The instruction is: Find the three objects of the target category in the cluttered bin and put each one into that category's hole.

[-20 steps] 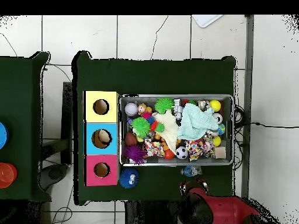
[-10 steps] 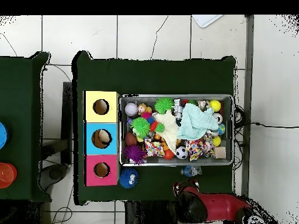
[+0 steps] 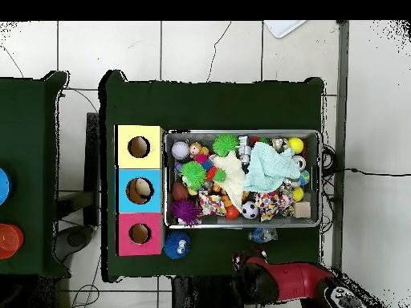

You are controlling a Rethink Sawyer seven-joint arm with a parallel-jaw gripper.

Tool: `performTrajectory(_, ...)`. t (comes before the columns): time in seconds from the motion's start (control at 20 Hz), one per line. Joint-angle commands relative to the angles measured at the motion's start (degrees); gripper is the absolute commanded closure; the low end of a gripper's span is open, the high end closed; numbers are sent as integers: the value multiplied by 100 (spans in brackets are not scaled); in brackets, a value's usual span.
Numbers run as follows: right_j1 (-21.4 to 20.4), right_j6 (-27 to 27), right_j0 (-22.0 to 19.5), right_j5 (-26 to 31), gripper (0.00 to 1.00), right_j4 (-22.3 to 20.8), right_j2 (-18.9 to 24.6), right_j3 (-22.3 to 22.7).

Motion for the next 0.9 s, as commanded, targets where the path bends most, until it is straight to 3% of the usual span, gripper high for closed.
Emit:
performTrajectory(0.05, 218, 274, 67, -138, 0, -254, 270, -964)
performTrajectory(0.5, 165, 187, 21, 20, 0, -427, 308, -1089)
performTrajectory(0.9, -170, 483, 964, -130, 0, -555, -549, -1312)
